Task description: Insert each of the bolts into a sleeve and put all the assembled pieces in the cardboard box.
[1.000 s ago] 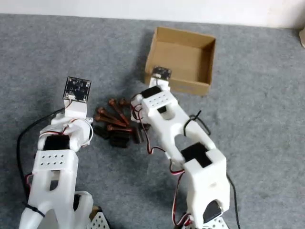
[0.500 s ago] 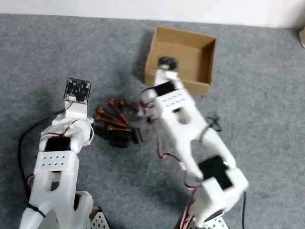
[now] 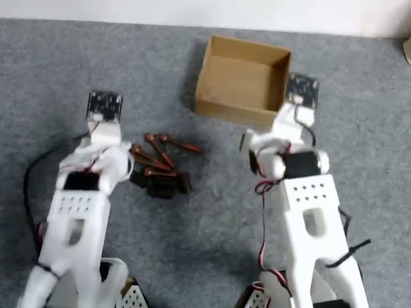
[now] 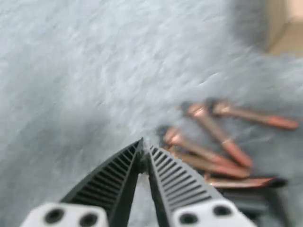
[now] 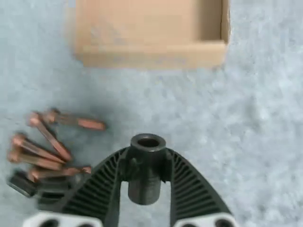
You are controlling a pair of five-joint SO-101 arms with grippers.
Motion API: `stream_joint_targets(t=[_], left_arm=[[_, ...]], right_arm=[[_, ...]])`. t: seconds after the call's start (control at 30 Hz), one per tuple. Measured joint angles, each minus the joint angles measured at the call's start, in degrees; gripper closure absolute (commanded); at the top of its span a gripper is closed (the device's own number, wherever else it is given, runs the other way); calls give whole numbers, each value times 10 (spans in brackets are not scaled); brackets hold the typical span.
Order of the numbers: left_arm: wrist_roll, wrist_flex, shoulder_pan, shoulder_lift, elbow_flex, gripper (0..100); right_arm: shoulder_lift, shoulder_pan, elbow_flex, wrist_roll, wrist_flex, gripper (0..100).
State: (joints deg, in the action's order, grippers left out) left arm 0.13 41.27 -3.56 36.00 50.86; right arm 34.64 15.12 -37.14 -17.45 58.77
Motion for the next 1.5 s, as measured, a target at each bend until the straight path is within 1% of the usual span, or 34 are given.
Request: stream_joint_targets(t=[0.13,0.23,0.3,0.4,0.5,0.57,0.73,0.8,0.93,1.03,1.17,1.3,1.5], left_arm=[[60,54,68,-152,-165,993],[133,62,108,-280,-269,992],[181,79,121,-347,-315,993],[228,94,123,-416,-353,993],[242,94,122,-464,-372,993],[265,94,123,-491,-381,992],[395,96,122,-541,-419,989],[412,97,122,-553,-439,958],[432,98,122,-576,-460,845],[462,98,125,-593,-469,787],[494,94,125,-607,-476,780],[506,96,125,-607,-476,780],[507,164,130,-606,-492,780]], right_arm=[[4,-27,-67,4,-59,993],[6,-42,-104,18,-103,993],[8,-46,-119,25,-127,993],[8,-47,-126,32,-155,993],[9,-47,-126,34,-162,993],[9,-47,-126,34,-163,993],[9,-47,-126,34,-163,993],[9,-47,-126,34,-163,993],[9,-47,-126,34,-164,993],[9,-47,-126,34,-164,993],[9,-47,-126,34,-164,993],[9,-47,-126,34,-165,993],[9,-47,-126,34,-165,993]])
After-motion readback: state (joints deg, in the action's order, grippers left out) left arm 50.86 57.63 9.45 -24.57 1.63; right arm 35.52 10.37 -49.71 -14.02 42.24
